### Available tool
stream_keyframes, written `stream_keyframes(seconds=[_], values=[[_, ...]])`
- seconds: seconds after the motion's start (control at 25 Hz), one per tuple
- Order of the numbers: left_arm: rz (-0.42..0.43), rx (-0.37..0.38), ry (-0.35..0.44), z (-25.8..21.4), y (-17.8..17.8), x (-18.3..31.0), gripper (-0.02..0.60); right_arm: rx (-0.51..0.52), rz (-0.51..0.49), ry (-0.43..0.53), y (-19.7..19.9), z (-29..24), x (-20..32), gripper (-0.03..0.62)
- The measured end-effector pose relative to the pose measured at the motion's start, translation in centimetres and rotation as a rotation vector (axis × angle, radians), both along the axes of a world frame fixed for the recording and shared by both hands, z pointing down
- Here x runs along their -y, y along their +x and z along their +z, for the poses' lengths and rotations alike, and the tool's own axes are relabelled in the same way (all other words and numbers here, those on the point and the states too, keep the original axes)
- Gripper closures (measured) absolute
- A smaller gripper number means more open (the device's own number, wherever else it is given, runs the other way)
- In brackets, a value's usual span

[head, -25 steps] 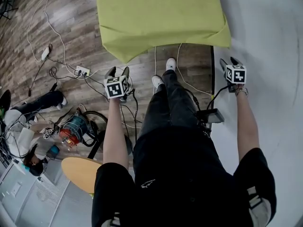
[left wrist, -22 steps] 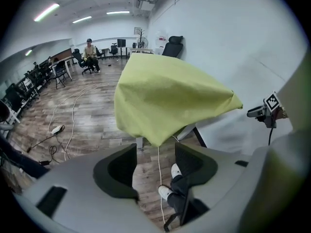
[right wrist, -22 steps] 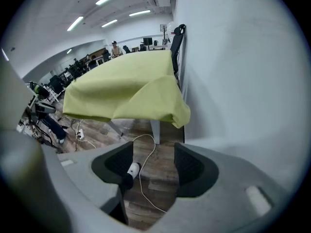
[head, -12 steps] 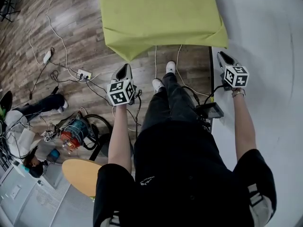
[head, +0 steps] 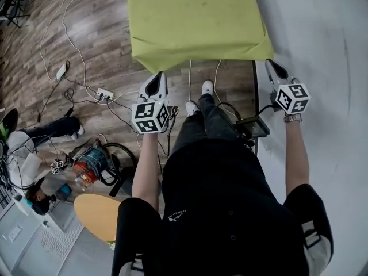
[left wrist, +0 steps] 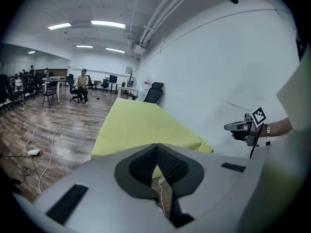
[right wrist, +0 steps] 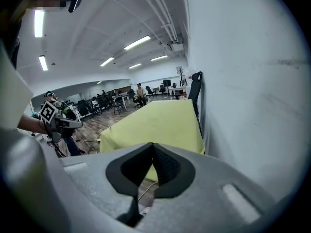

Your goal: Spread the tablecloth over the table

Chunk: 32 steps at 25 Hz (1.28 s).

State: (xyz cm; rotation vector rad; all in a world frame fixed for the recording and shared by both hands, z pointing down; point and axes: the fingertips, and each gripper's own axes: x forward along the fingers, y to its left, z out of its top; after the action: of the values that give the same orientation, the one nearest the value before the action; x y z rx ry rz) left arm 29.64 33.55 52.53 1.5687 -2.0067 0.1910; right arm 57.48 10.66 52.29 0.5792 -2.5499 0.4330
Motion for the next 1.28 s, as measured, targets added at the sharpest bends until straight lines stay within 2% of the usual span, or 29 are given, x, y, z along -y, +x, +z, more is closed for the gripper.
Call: stream_keyframes(seconds=[0.2, 0.44, 0.72, 0.88, 1.04, 1.28], values=[[0.020, 0.022, 0.060, -3.1, 1.7, 0.2, 0.575, 0.043, -0.030, 0.066, 0.3, -4.5, -1.6, 0.588], [0.039, 0.050, 0.132, -7.4, 3.5, 0.3, 0.575, 0.116, 0.000, 0.118, 1.4, -10.3, -3.4, 0.588], [0.064, 0.100, 0.191, -11.7, 4.6, 0.7, 0.575, 0.163, -0.047, 0.195, -0.6, -16.1, -6.0, 0.588], [0.062, 0.108, 0.218, -13.6, 5.0, 0.0, 0.575, 0.180, -0.120, 0.256, -2.3, -18.7, -7.9, 0.588], [0.045, 0.116, 0.239, -15.1, 5.1, -0.7, 0.575, 0.198, -0.160, 0.291, -3.4, -20.7, -9.4, 0.588], [0.031, 0.168, 0.270, -17.9, 5.2, -2.1, 0.575, 0.227, -0.180, 0.325, -4.3, -22.6, -11.9, 0.588]])
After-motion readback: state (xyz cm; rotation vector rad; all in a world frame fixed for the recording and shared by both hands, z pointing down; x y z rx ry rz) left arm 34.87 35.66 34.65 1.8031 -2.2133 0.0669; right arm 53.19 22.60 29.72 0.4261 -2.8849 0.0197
